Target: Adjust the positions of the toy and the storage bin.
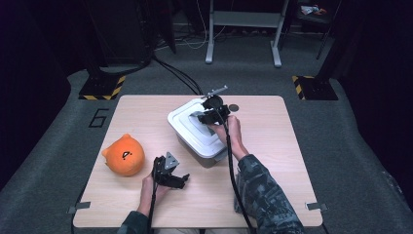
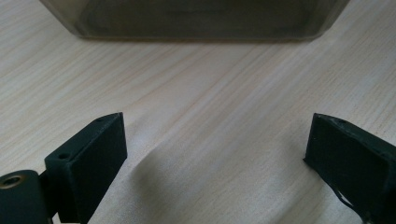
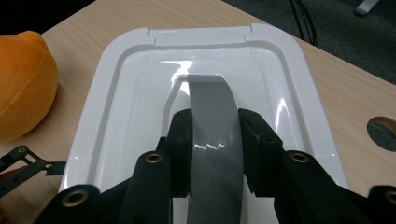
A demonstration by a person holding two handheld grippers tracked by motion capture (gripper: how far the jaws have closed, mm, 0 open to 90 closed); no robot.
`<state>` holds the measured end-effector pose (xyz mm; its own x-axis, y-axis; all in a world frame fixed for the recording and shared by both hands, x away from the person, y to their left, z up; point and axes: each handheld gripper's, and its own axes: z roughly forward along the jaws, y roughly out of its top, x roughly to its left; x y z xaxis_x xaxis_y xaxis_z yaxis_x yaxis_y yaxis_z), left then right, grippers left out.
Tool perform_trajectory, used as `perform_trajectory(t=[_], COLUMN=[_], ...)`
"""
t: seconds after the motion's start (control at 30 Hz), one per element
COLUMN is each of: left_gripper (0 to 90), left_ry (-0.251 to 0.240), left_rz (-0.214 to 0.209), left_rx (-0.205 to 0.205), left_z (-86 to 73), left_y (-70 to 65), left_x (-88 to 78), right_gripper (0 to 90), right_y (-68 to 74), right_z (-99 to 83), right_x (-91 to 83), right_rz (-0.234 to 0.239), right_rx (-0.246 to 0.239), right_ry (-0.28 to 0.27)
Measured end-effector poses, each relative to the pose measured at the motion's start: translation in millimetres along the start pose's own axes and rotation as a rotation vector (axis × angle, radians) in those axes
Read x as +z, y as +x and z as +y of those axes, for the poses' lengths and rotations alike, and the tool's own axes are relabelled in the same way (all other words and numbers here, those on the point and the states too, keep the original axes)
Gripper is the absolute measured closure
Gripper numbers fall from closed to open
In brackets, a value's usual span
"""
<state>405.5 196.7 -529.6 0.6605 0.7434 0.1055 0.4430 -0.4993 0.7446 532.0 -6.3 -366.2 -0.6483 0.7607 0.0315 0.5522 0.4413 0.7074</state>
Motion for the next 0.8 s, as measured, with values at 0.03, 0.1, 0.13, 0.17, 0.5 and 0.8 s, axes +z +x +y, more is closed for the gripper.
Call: perform_trajectory(t=[0.03, 0.1, 0.13, 0.17, 0.5, 0.8], left_gripper=[4.9, 4.9, 4.9, 4.9, 4.9, 5.4], left_ry=[0.0, 0.007, 0.0, 0.0, 0.007, 0.0], left_rz=[-0.001, -0.001, 0.0, 0.0, -0.001, -0.003], left_rx=[0.0, 0.009, 0.001, 0.001, 0.01, -0.001], left_z=[0.0, 0.1, 0.0, 0.0, 0.1, 0.0], left_y=[0.0, 0.5, -0.1, -0.1, 0.5, 0.4], left_x=[0.0, -0.5, -0.1, -0.1, -0.6, -0.3], right_gripper=[66.9, 66.9, 66.9, 66.9, 66.8, 66.9], right_y=[3.1, 7.4, 9.7, 10.8, 14.0, 15.1], right_z=[-0.5, -0.7, -0.7, -0.6, -1.4, -0.4], right_x=[-0.3, -0.6, -0.6, -0.4, -0.1, -0.4], right_rz=[-0.002, -0.006, -0.01, -0.01, -0.021, -0.041], right_rx=[0.014, 0.013, 0.017, 0.019, 0.005, -0.007], right_ry=[0.001, 0.003, 0.005, 0.004, -0.002, -0.005])
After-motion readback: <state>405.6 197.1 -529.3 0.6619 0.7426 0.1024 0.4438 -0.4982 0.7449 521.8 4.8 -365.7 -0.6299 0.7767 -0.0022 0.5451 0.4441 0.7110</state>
